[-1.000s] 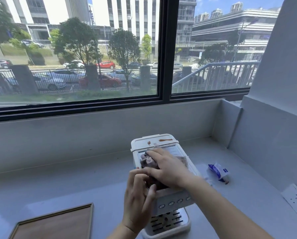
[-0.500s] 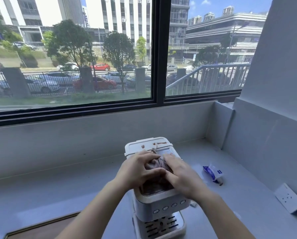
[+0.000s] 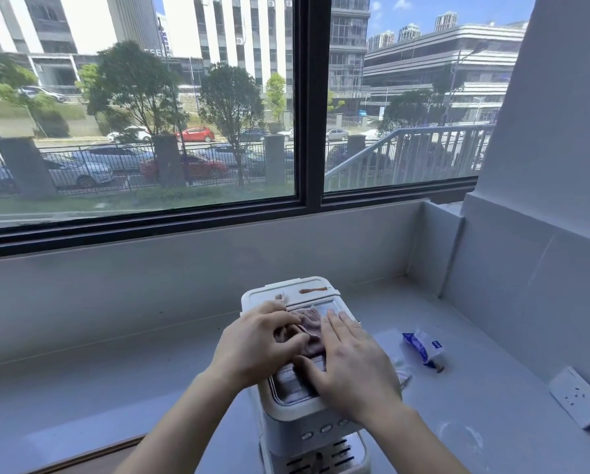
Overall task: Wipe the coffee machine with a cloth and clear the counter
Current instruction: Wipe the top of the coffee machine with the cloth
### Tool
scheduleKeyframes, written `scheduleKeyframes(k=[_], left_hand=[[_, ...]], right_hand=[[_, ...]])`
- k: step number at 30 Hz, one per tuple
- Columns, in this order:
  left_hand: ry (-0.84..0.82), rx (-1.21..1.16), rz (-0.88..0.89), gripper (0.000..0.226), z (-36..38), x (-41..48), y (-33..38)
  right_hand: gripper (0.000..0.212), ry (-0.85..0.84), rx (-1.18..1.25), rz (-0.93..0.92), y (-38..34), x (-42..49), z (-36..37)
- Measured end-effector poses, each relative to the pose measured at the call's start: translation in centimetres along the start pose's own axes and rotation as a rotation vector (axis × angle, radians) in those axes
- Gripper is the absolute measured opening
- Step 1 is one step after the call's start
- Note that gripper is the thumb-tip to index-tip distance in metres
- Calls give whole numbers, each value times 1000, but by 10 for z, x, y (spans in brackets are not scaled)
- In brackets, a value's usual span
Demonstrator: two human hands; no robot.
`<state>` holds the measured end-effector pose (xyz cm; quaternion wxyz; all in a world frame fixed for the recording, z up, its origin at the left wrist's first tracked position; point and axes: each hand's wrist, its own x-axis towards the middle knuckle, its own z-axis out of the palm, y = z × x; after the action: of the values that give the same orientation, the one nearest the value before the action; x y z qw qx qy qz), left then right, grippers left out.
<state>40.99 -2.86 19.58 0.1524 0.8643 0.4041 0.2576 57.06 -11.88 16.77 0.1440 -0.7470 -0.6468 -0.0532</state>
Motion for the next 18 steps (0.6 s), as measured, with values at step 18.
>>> scheduleKeyframes(k=[18], left_hand=[[200,363,-181,16,23,54,-10]], right_hand=[[105,48,64,36,2,-1,2]])
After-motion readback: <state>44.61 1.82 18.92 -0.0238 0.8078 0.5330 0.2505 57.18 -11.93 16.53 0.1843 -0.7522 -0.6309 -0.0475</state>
